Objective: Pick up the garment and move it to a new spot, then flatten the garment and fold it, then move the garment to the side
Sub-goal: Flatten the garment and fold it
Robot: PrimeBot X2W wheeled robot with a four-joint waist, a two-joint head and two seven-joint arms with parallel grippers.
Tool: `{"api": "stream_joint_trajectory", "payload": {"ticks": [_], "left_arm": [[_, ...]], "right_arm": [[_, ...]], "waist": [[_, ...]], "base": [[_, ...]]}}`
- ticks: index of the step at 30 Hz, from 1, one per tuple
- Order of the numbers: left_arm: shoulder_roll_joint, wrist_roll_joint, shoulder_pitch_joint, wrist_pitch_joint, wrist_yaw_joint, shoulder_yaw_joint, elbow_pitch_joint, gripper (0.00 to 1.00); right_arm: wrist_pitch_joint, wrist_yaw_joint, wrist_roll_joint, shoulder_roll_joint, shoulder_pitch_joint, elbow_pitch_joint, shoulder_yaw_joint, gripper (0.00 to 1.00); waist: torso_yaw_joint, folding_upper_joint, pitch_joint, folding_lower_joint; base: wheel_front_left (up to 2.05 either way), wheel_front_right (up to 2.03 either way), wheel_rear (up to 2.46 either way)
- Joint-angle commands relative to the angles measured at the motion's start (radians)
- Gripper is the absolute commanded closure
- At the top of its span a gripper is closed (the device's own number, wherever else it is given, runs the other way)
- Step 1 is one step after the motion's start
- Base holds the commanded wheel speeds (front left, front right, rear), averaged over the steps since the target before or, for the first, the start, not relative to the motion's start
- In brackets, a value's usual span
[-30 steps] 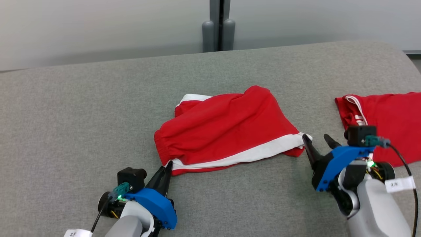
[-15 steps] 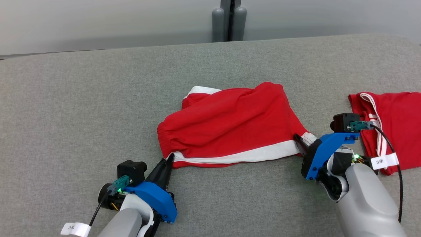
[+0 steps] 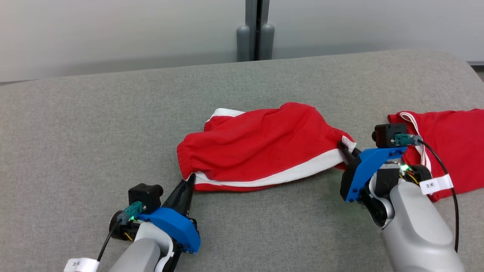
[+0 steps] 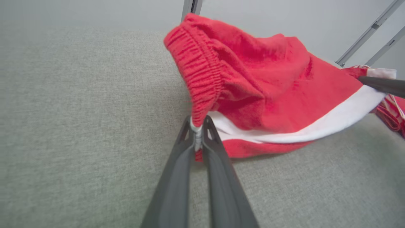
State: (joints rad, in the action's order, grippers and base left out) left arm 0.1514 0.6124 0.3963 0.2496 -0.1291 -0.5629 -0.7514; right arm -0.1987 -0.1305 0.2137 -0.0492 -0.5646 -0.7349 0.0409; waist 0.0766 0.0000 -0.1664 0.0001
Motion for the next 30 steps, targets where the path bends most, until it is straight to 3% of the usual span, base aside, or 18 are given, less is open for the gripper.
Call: {"api": "stream_joint_trajectory", "payload": {"ticks": [1,7,14,18,24,30], "left_arm": [[0.006,0.007,0.005,0.009,-0.001,0.012,0.02,1.0],[0.036,0.02,0.01,0.015,-0.001,0.05,0.202,1.0],[0.052,0.062,-0.017,0.015,0.012,0.125,0.521,1.0],[0.064,0.119,-0.088,-0.065,0.037,0.129,0.655,1.0],[0.089,0.143,-0.091,-0.15,0.054,0.117,0.625,1.0],[0.081,0.065,0.045,-0.074,0.069,0.133,0.548,1.0]], "right_arm": [[0.01,-0.001,0.009,-0.003,0.013,0.029,0.005,1.0],[0.03,-0.001,0.047,-0.003,0.049,0.213,-0.002,1.0],[0.028,-0.001,0.085,-0.002,0.125,0.488,-0.034,1.0],[-0.007,-0.001,0.112,-0.003,0.183,0.609,-0.063,1.0],[-0.05,-0.001,0.171,-0.002,0.143,0.579,-0.044,1.0],[0.116,-0.001,0.178,-0.003,0.003,0.472,0.015,1.0]], "waist": [[0.002,0.0,0.01,-0.0001],[0.0,0.0,0.035,-0.0001],[-0.014,0.0,0.039,-0.0001],[-0.018,0.0,0.033,-0.0001],[-0.012,0.0,0.001,-0.0001],[-0.021,0.0,-0.028,-0.0001]], "base": [[0.0,0.0,0.0],[0.0,0.0,0.0],[0.0,0.0,0.0],[0.0,0.0,0.0],[0.0,0.0,0.0],[0.0,0.0,0.0]]}}
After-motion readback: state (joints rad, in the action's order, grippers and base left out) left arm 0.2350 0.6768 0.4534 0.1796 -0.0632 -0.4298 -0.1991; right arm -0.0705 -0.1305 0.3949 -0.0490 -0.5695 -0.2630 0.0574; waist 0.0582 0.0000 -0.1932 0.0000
